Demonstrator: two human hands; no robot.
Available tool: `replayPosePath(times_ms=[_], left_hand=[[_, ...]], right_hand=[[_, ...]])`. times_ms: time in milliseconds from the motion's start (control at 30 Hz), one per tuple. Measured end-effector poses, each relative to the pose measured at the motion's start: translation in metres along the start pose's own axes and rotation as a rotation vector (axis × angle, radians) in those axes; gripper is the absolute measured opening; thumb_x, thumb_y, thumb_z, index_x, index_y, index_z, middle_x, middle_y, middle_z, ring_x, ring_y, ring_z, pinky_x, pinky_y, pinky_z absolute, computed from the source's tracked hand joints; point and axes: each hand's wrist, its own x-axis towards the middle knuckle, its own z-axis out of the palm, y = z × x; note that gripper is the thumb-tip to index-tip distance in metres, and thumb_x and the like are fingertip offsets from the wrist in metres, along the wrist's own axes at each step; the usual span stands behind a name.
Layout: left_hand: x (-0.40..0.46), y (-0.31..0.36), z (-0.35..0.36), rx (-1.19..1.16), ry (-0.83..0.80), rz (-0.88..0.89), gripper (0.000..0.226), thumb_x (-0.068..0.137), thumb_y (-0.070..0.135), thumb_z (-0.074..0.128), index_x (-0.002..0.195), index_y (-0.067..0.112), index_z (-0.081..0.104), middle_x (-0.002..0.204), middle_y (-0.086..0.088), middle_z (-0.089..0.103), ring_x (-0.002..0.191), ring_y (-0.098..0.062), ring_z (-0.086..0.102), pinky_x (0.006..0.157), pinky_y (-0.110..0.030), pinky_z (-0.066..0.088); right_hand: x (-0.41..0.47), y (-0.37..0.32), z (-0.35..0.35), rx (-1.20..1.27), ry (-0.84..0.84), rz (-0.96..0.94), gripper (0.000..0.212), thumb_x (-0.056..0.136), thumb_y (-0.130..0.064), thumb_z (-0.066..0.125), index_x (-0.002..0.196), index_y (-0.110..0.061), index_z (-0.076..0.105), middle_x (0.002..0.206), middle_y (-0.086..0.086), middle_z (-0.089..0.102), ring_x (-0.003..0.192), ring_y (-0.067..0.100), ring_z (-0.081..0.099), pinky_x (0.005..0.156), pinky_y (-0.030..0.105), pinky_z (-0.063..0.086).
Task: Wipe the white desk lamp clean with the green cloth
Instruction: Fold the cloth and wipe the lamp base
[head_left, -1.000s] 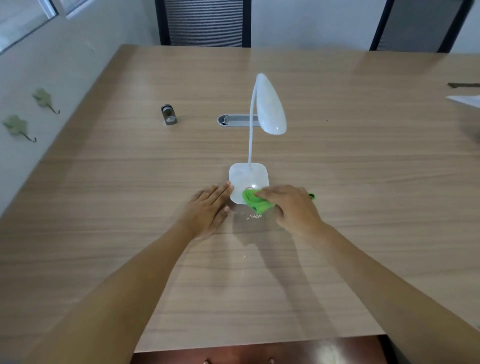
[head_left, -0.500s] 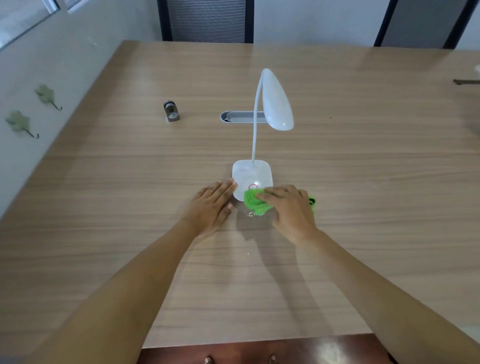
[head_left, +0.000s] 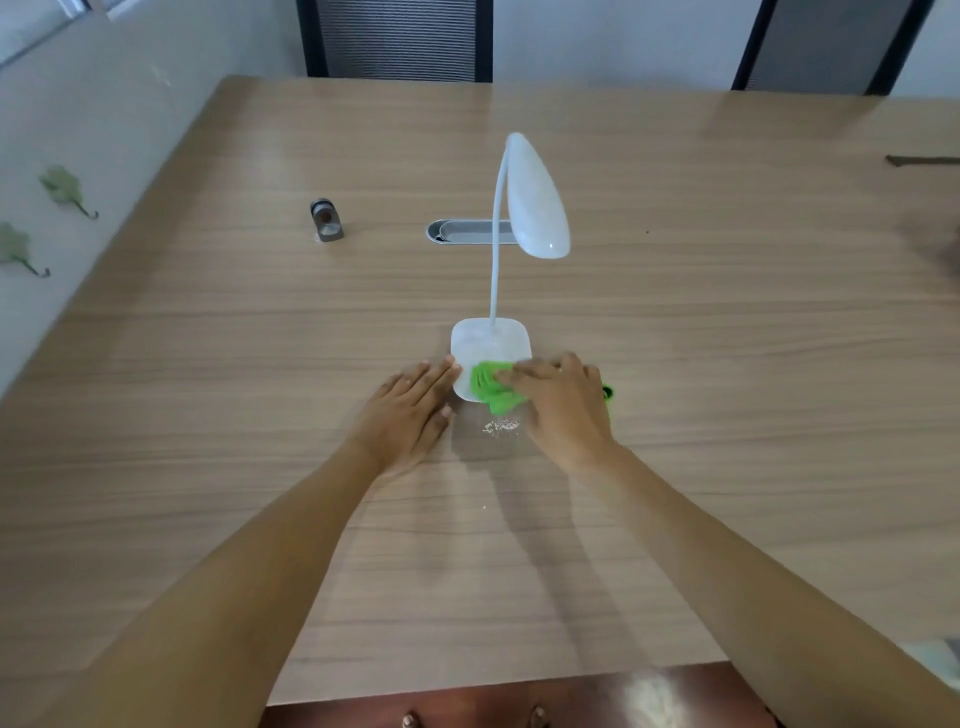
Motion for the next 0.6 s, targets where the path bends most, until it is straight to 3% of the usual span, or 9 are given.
replayPosePath(times_ms=[100, 200, 367, 533, 600], left_hand=[[0.0, 0.0, 0.0, 0.004, -0.008, -0.008, 0.06, 0.093, 0.043, 0.014, 0.148, 0.022, 0.02, 0.156, 0.003, 0.028, 0.143, -0.021, 0.03, 0.115, -0.039, 0.03], [0.0, -0.001, 0.0, 0.008, -0.016, -0.003, 0.059, 0.093, 0.043, 0.016, 0.149, 0.022, 0.019, 0.157, 0.003, 0.027, 0.143, -0.021, 0.03, 0.115, -0.04, 0.031], [-0.001, 0.0, -0.001, 0.01, -0.008, -0.001, 0.057, 0.094, 0.039, 0.023, 0.146, 0.017, 0.029, 0.152, -0.001, 0.038, 0.137, -0.024, 0.042, 0.109, -0.041, 0.039], [-0.002, 0.001, -0.001, 0.018, -0.007, -0.007, 0.057, 0.094, 0.039, 0.021, 0.146, 0.018, 0.028, 0.153, 0.0, 0.037, 0.137, -0.024, 0.041, 0.11, -0.04, 0.038], [-0.002, 0.001, -0.001, 0.016, -0.012, -0.013, 0.057, 0.095, 0.041, 0.018, 0.146, 0.018, 0.028, 0.153, 0.0, 0.037, 0.138, -0.024, 0.04, 0.11, -0.04, 0.037]], right_hand=[[0.039, -0.003, 0.001, -0.043, -0.046, 0.078, 0.051, 0.082, -0.004, 0.051, 0.124, -0.033, 0.053, 0.137, -0.008, 0.053, 0.112, 0.031, 0.042, 0.088, 0.038, 0.029], [0.043, -0.002, 0.015, -0.099, -0.171, 0.009, 0.054, 0.084, -0.006, 0.051, 0.128, -0.036, 0.047, 0.144, -0.01, 0.045, 0.115, 0.03, 0.039, 0.089, 0.037, 0.03], [-0.01, -0.001, 0.011, -0.071, -0.137, -0.125, 0.056, 0.073, 0.001, 0.055, 0.118, -0.032, 0.059, 0.135, -0.008, 0.056, 0.109, 0.037, 0.046, 0.084, 0.04, 0.033], [0.032, 0.015, 0.004, 0.043, -0.018, 0.148, 0.049, 0.083, -0.006, 0.047, 0.117, -0.038, 0.058, 0.134, -0.009, 0.055, 0.108, 0.032, 0.04, 0.081, 0.031, 0.019], [0.047, 0.022, 0.013, 0.1, -0.086, 0.197, 0.046, 0.086, -0.01, 0.043, 0.12, -0.039, 0.055, 0.135, -0.004, 0.054, 0.11, 0.032, 0.039, 0.083, 0.028, 0.02]])
